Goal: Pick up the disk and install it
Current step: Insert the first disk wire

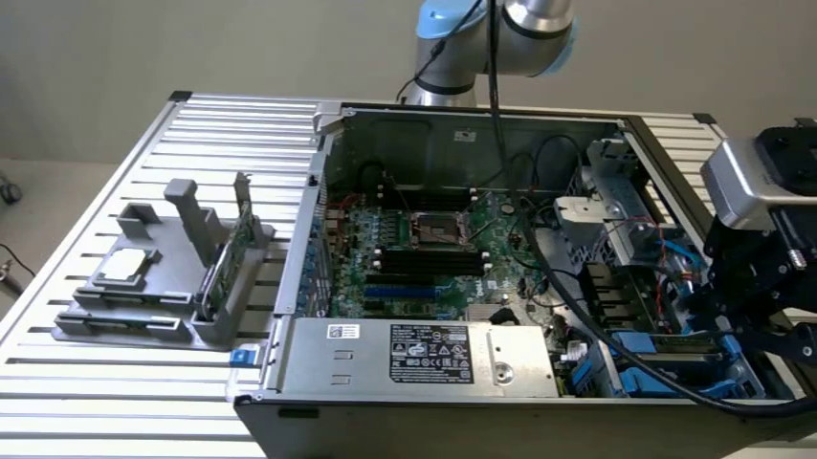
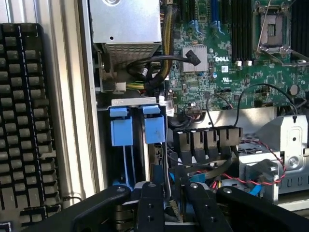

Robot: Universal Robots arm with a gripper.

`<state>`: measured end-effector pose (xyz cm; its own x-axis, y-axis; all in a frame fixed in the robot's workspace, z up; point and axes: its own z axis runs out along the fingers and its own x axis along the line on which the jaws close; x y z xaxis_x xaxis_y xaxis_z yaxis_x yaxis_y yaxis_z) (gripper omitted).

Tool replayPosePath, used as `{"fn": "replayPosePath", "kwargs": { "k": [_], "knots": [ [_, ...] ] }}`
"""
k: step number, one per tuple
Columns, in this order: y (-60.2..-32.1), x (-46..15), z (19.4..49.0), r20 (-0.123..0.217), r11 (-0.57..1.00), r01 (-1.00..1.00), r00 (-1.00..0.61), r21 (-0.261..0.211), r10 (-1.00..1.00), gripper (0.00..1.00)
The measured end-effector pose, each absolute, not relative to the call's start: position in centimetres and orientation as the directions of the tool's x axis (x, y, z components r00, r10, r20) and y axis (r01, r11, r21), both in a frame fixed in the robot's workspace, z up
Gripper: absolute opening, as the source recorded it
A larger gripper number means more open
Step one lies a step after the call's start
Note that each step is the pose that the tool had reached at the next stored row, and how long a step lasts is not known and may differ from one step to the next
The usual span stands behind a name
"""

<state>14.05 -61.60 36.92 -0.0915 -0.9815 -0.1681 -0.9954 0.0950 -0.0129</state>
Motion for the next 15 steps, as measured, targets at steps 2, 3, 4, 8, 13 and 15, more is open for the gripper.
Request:
{"fn": "replayPosePath", "kwargs": {
  "k": [2, 3, 4, 8, 13, 15],
  "knots": [
    [-61.6, 14.05, 36.97, -0.169, 0.123, -0.992, -0.119, -0.013, -0.978, 0.25],
    [-61.6, 14.05, 37.0, -0.17, 0.137, -0.991, -0.133, -0.013, -0.976, 0.25],
    [-61.6, 14.05, 37.01, -0.171, 0.15, -0.989, -0.145, -0.013, -0.975, 0.25],
    [-61.6, 14.05, 37.11, -0.173, 0.204, -0.979, -0.199, -0.012, -0.965, 0.25],
    [-61.6, 14.05, 37.22, -0.176, 0.27, -0.963, -0.264, -0.011, -0.948, 0.25],
    [-61.6, 14.05, 37.25, -0.177, 0.296, -0.955, -0.29, -0.011, -0.941, 0.25]
  ]
}}
